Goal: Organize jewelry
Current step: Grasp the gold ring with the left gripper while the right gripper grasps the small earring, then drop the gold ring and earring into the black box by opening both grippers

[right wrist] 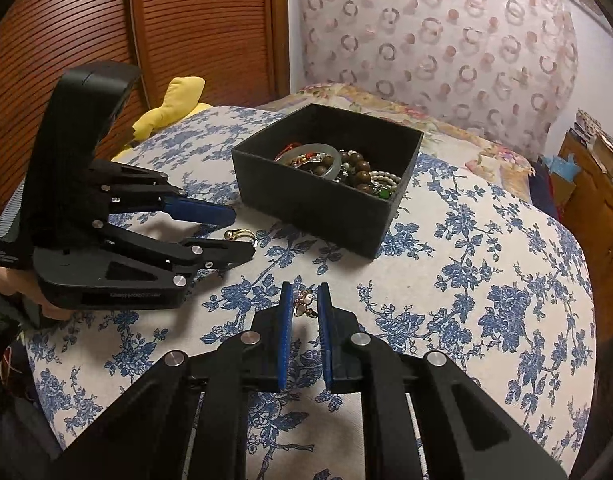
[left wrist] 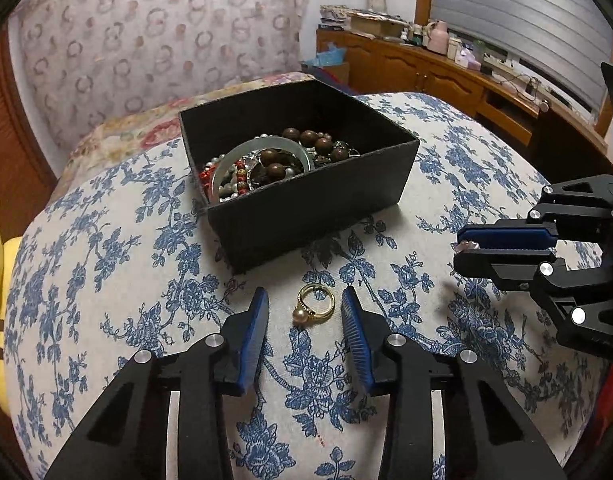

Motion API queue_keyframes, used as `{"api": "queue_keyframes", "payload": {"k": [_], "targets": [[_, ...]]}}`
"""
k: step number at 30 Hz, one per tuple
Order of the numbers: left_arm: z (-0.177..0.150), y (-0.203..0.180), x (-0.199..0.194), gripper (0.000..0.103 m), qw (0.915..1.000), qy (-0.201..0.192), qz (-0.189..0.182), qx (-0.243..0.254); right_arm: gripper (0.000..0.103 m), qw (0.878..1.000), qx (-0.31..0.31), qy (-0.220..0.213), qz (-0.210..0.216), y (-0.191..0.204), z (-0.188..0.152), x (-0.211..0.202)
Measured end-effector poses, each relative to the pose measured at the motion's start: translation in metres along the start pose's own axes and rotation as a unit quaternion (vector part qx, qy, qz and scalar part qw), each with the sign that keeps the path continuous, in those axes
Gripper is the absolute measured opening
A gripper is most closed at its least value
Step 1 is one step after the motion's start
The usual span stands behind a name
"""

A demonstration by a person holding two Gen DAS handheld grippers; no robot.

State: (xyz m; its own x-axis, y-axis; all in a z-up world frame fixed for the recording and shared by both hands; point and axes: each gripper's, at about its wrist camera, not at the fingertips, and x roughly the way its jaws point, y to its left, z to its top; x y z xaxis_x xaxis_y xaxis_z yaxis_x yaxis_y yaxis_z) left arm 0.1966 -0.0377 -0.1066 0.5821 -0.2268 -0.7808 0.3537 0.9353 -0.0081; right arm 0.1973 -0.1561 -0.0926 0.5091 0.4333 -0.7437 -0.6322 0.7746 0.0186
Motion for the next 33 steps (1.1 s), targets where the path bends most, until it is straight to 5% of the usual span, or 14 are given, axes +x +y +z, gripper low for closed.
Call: {"api": "queue_keyframes", "payload": {"k": [5, 23, 33], "targets": [[0.0, 0.0, -0.004, 0.011, 1.0, -0.002, -0.009, 0.0, 0.014, 1.0, 0.001, -0.002, -0.001, -0.001, 0.001, -0.001], [0.037, 0.01, -0.049, 0.011, 0.9972, -0.07, -0.013, -0.023, 0.014, 0.998, 0.015, -0.053, -0.004, -0.025, 0.046, -0.015], [0.083, 0.028, -0.026, 0.011, 0.9969, -0.074, -0.002, -0.027, 0.014, 0.998, 0.021, -0.065, 0.008, -0.054, 0.084, 0.017]]}}
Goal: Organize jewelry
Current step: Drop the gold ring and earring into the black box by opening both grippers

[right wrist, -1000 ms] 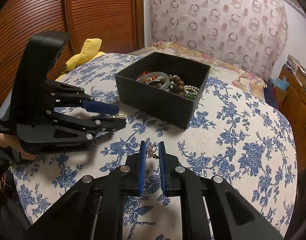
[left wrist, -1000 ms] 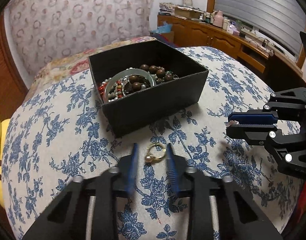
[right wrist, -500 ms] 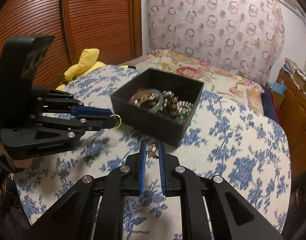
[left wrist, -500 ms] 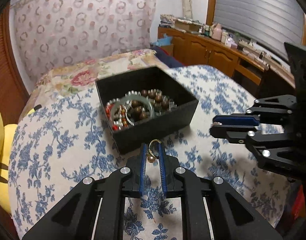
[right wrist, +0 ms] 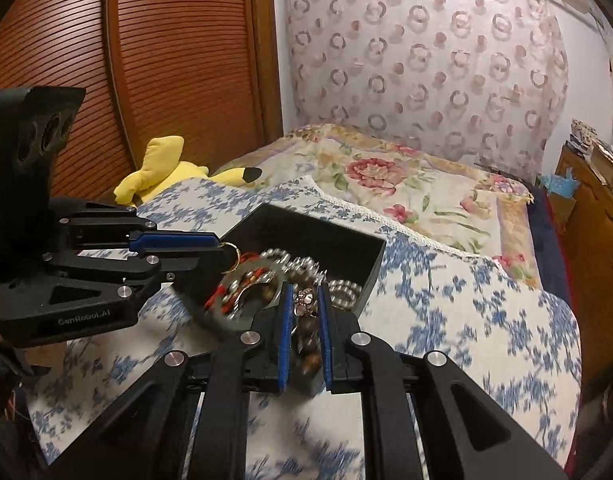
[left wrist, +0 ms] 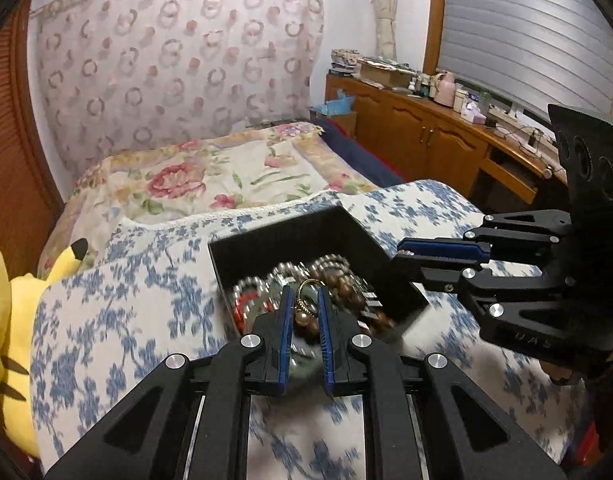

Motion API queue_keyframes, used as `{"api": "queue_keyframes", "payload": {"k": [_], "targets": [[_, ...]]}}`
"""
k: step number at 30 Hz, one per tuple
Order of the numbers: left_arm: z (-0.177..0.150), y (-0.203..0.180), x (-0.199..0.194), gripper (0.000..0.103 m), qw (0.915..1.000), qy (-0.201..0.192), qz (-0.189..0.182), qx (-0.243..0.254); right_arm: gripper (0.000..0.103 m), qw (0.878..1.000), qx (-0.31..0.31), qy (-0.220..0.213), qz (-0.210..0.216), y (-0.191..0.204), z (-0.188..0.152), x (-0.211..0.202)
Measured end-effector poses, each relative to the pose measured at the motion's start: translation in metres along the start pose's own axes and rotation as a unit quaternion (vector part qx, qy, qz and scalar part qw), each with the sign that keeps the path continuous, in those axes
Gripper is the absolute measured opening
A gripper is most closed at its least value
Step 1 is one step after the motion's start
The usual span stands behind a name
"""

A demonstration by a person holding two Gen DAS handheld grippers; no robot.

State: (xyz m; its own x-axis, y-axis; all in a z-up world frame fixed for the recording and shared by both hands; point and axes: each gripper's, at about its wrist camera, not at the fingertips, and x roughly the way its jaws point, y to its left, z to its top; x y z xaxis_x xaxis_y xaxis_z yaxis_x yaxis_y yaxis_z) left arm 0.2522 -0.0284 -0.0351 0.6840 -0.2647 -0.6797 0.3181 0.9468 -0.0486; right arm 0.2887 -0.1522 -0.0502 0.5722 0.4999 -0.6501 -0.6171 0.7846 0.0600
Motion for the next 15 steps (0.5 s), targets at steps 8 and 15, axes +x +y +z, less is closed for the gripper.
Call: {"api": "queue_keyframes", "payload": {"k": [8, 15], "targets": [[0.019, 0.019, 0.032, 0.011, 0.9998, 0.012, 0.006, -0.011, 0.015, 1.0, 0.011, 0.005, 0.01, -0.021, 0.015, 0.03], [0.023, 0.029, 0.038, 0.012, 0.9996, 0.011, 0.008, -0.023, 0.015, 1.0, 0.024, 0.004, 0.018, -0.031, 0.02, 0.039]]}}
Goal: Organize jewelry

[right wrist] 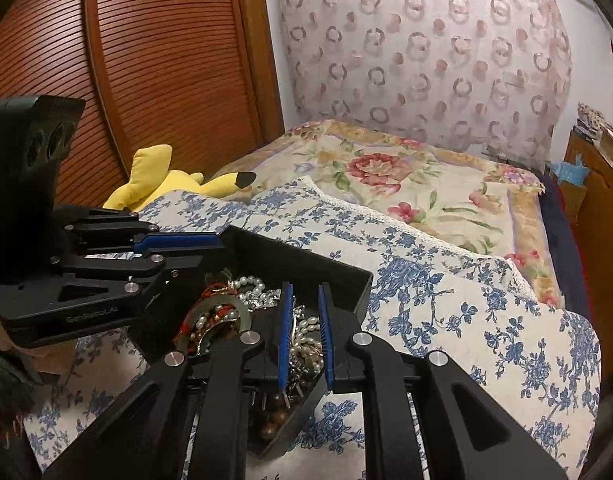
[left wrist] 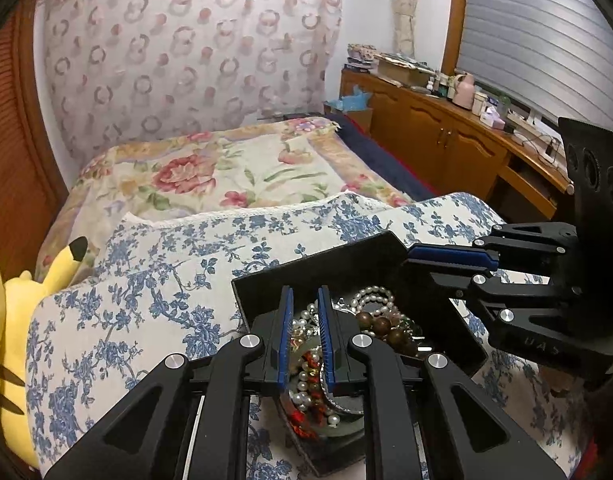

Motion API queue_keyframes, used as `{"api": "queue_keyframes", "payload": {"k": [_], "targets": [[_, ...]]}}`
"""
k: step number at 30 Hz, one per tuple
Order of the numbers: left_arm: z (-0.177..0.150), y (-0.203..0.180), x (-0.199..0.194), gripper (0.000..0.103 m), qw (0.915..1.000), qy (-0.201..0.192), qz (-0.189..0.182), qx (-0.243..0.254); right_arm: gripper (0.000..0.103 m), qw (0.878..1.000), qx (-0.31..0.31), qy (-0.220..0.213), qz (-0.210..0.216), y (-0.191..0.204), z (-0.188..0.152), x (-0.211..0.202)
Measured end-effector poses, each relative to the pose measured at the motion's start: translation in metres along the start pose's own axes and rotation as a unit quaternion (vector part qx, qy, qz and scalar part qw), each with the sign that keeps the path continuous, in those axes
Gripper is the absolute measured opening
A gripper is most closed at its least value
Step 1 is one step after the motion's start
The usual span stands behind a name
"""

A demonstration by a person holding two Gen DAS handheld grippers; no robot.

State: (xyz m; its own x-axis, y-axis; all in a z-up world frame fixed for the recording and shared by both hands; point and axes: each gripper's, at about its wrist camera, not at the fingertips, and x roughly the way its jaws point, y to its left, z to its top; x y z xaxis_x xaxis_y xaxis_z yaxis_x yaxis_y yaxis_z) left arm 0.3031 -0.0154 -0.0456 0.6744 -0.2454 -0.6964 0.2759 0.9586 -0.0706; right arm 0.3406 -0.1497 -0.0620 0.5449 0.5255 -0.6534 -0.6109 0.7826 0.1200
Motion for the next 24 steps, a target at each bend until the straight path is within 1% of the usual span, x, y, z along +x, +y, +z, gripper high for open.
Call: {"api": "queue_keyframes", "payload": {"k": [2, 4, 6, 7, 8, 9, 11, 12, 13, 14, 15, 16, 17, 18, 19, 20, 21, 22, 23, 24], "targets": [[-0.002, 0.002, -0.002, 0.016, 1.0, -0.002, 0.002, -0.004, 0.015, 1.0, 0.003, -0.007, -0.01, -0.001, 0.0, -0.001], [-0.006, 0.003, -0.006, 0.027, 0.9999, -0.006, 0.007, -0.007, 0.015, 1.0, 0.008, -0.007, -0.013, -0.001, -0.002, -0.004], [-0.011, 0.002, -0.013, 0.032, 0.9998, -0.013, 0.013, -0.008, 0.015, 1.0, 0.009, -0.012, -0.018, 0.0, -0.005, -0.01], [-0.013, 0.003, -0.015, 0.039, 0.9997, -0.015, 0.016, -0.01, 0.015, 1.0, 0.011, -0.014, -0.019, 0.001, -0.007, -0.013], [-0.015, 0.002, -0.018, 0.043, 0.9996, -0.018, 0.018, -0.011, 0.017, 1.0, 0.013, -0.015, -0.021, 0.002, -0.009, -0.017], [-0.019, 0.002, -0.023, 0.051, 0.9994, -0.023, 0.021, -0.013, 0.019, 0.999, 0.014, -0.018, -0.024, 0.004, -0.012, -0.021], [-0.025, 0.0, -0.031, 0.06, 0.9992, -0.029, 0.023, -0.015, 0.029, 0.999, 0.017, -0.026, -0.03, 0.008, -0.017, -0.031], [-0.029, -0.002, -0.037, 0.07, 0.999, -0.033, 0.027, -0.016, 0.032, 0.999, 0.019, -0.029, -0.031, 0.011, -0.02, -0.035], [-0.034, -0.003, -0.044, 0.075, 0.9986, -0.039, 0.031, -0.018, 0.037, 0.999, 0.021, -0.033, -0.033, 0.013, -0.022, -0.041], [-0.036, -0.004, -0.048, 0.077, 0.9984, -0.043, 0.032, -0.019, 0.043, 0.998, 0.025, -0.04, -0.038, 0.016, -0.026, -0.048], [-0.04, -0.005, -0.055, 0.08, 0.998, -0.048, 0.035, -0.021, 0.046, 0.998, 0.027, -0.044, -0.041, 0.018, -0.028, -0.053], [-0.044, -0.007, -0.061, 0.086, 0.9977, -0.051, 0.039, -0.023, 0.053, 0.997, 0.029, -0.048, -0.046, 0.021, -0.031, -0.058], [-0.047, -0.008, -0.066, 0.089, 0.9972, -0.055, 0.043, -0.025, 0.061, 0.997, 0.031, -0.054, -0.051, 0.024, -0.035, -0.065], [-0.051, -0.01, -0.074, 0.092, 0.9965, -0.062, 0.05, -0.026, 0.063, 0.996, 0.033, -0.059, -0.055, 0.027, -0.037, -0.07], [-0.053, -0.012, -0.08, 0.094, 0.9958, -0.068, 0.055, -0.026, 0.066, 0.996, 0.034, -0.064, -0.061, 0.029, -0.039, -0.076], [-0.056, -0.013, -0.086, 0.095, 0.9953, -0.073, 0.059, -0.026, 0.073, 0.995, 0.035, -0.069, -0.069, 0.033, -0.043, -0.082], [-0.06, -0.015, -0.094, 0.095, 0.9944, -0.079, 0.065, -0.028, 0.077, 0.994, 0.035, -0.075, -0.076, 0.035, -0.045, -0.088], [-0.062, -0.016, -0.099, 0.095, 0.9939, -0.082, 0.067, -0.029, 0.086, 0.992, 0.037, -0.08, -0.085, 0.038, -0.048, -0.095], [-0.065, -0.017, -0.104, 0.095, 0.9934, -0.085, 0.07, -0.032, 0.091, 0.991, 0.04, -0.089, -0.096, 0.041, -0.052, -0.103], [-0.068, -0.019, -0.111, 0.095, 0.9927, -0.089, 0.074, -0.034, 0.092, 0.989, 0.043, -0.094, -0.101, 0.043, -0.054, -0.109]]}}
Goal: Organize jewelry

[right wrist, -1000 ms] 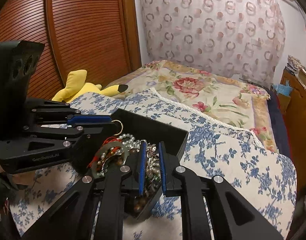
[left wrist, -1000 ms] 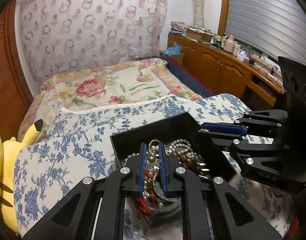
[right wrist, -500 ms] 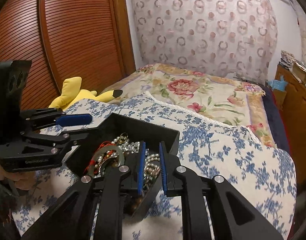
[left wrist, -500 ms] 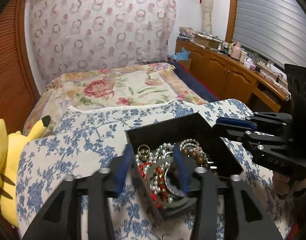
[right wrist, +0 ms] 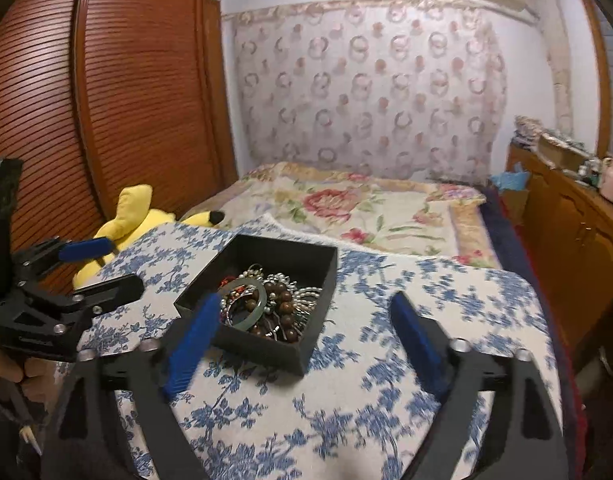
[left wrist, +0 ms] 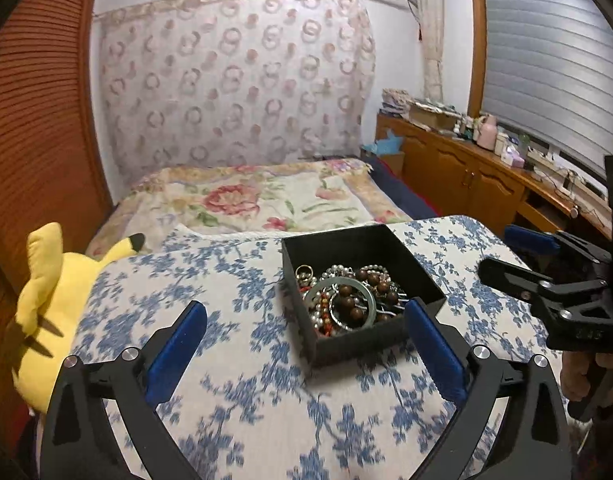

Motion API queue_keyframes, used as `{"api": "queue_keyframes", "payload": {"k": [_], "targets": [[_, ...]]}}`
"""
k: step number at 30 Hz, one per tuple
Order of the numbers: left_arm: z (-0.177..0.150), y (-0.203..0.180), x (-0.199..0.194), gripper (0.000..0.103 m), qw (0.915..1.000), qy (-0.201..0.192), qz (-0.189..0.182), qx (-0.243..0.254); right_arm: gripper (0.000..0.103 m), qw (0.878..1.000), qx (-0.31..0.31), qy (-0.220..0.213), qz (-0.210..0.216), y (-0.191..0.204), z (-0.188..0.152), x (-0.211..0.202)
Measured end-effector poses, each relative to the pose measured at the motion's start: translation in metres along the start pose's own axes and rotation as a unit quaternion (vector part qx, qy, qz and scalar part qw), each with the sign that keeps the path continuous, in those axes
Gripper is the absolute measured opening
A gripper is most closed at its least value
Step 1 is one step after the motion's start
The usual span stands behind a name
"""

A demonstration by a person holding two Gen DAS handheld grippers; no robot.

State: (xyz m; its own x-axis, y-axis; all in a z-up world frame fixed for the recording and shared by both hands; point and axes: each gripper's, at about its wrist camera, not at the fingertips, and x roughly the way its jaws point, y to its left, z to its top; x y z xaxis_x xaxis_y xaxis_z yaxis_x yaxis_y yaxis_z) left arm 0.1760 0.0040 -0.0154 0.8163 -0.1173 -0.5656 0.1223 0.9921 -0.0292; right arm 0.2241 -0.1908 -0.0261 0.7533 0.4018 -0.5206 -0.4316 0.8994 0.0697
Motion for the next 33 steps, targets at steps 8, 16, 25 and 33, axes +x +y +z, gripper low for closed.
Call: {"api": "queue_keyframes", "payload": {"k": [8, 16, 25, 33], "targets": [[-0.019, -0.005, -0.045, 0.095, 0.9995, -0.018, 0.025, -0.003, 0.1, 0.998, 0.011, -0.04, -0.039, 0.014, -0.015, -0.062], [-0.046, -0.009, -0.081, 0.095, 0.9985, -0.027, 0.046, -0.01, 0.1, 0.995, 0.028, -0.072, -0.058, 0.029, -0.031, -0.106], [-0.055, -0.01, -0.097, 0.095, 0.998, -0.039, 0.045, -0.02, 0.1, 0.995, 0.031, -0.073, -0.065, 0.038, -0.046, -0.117], [-0.055, -0.012, -0.098, 0.095, 0.9977, -0.041, 0.049, -0.019, 0.1, 0.994, 0.036, -0.073, -0.072, 0.037, -0.051, -0.116]]}}
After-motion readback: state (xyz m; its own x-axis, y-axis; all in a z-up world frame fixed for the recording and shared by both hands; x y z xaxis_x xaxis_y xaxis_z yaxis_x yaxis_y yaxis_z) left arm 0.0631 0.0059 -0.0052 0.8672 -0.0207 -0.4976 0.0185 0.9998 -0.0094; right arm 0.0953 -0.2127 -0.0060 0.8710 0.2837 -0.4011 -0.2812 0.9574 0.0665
